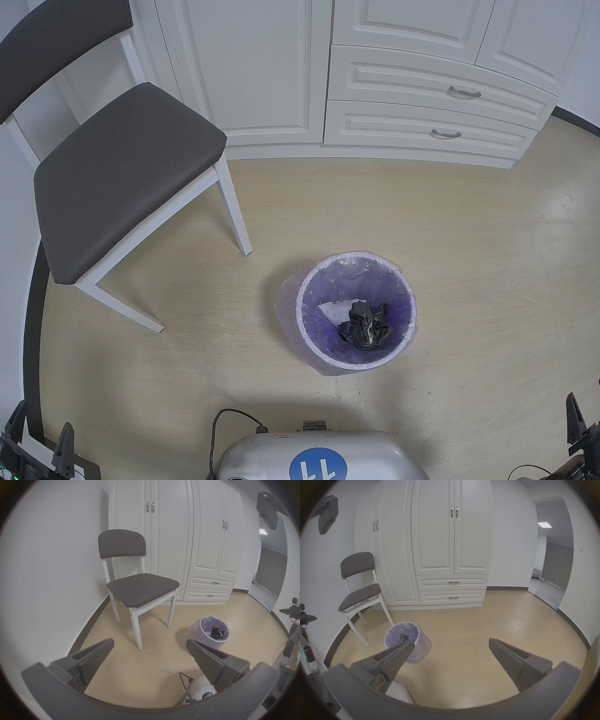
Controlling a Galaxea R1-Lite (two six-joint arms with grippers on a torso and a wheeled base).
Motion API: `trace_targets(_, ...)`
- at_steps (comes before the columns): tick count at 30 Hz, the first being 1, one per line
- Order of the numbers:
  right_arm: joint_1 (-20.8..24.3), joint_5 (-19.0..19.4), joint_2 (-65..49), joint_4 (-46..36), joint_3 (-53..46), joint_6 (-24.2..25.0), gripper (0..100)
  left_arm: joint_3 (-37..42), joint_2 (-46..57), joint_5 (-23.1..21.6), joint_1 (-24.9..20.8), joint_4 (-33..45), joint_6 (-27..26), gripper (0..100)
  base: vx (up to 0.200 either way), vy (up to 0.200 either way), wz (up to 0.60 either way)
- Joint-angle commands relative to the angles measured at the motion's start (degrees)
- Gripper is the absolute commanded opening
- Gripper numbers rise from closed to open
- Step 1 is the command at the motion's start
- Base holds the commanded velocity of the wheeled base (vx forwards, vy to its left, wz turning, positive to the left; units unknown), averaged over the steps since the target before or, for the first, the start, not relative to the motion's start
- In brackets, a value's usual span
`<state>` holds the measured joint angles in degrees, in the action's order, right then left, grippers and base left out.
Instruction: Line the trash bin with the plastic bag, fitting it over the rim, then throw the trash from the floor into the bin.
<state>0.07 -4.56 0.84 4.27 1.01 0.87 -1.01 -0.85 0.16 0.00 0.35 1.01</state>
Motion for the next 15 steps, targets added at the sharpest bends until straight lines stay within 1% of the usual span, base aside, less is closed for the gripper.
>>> trace_targets(1,-0.07,2.19,-0.84,0.04,-1.01,-0.07,100,0.84,0.68,0.02,0.00,0.00,-0.05,100,0.000,0.000,0.00)
trace_targets(4,-0.07,4.12,-0.84,-0.66,-1.01,-0.25,100,0.84,0.68,0.02,0.00,0.00,0.04,100,0.000,0.000,0.00)
trace_targets(6,-0.07,4.47,-0.84,-1.45,-1.01,-0.78,100,0.84,0.68,0.02,0.00,0.00,0.04,100,0.000,0.000,0.00)
trace_targets(8,-0.07,4.47,-0.84,-1.98,-1.01,-0.95,100,0.84,0.68,0.02,0.00,0.00,-0.05,100,0.000,0.000,0.00)
trace_targets(9,-0.07,4.47,-0.84,-4.18,-1.01,-1.13,100,0.84,0.68,0.02,0.00,0.00,-0.05,100,0.000,0.000,0.00)
trace_targets(11,0.01,4.47,-0.84,-5.41,-0.66,-0.69,100,0.84,0.68,0.02,0.00,0.00,-0.05,100,0.000,0.000,0.00)
trace_targets(15,0.01,4.38,-0.84,-4.18,-1.01,-0.34,100,0.84,0.68,0.02,0.00,-0.09,-0.05,100,0.000,0.000,0.00)
